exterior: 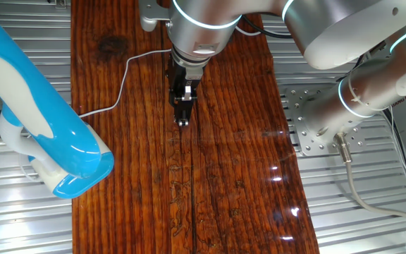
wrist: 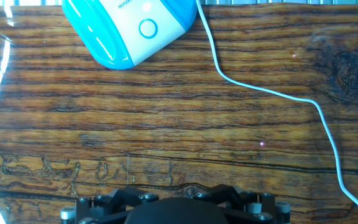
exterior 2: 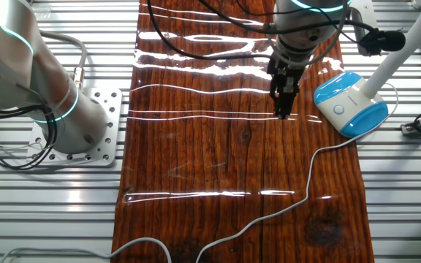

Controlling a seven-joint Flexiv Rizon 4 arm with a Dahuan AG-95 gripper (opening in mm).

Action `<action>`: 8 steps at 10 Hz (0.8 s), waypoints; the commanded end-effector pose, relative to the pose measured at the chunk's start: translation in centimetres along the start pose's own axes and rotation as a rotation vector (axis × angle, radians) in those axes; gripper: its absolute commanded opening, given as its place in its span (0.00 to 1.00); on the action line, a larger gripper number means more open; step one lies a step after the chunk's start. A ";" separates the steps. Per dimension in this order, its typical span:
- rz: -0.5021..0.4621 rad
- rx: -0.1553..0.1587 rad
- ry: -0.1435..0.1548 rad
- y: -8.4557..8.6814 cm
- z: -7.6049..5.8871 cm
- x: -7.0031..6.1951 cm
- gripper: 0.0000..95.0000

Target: Turn on the desk lamp by pressing the button

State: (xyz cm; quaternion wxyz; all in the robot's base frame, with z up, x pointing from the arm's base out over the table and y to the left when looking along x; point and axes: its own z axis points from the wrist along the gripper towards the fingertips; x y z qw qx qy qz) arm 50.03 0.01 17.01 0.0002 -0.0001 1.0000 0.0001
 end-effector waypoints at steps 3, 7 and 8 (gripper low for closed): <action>0.124 -0.105 -0.009 0.0 -0.2 0.1 0.00; 0.125 -0.090 -0.005 0.0 -0.2 0.1 0.00; 0.124 -0.089 -0.003 0.0 -0.2 0.1 0.00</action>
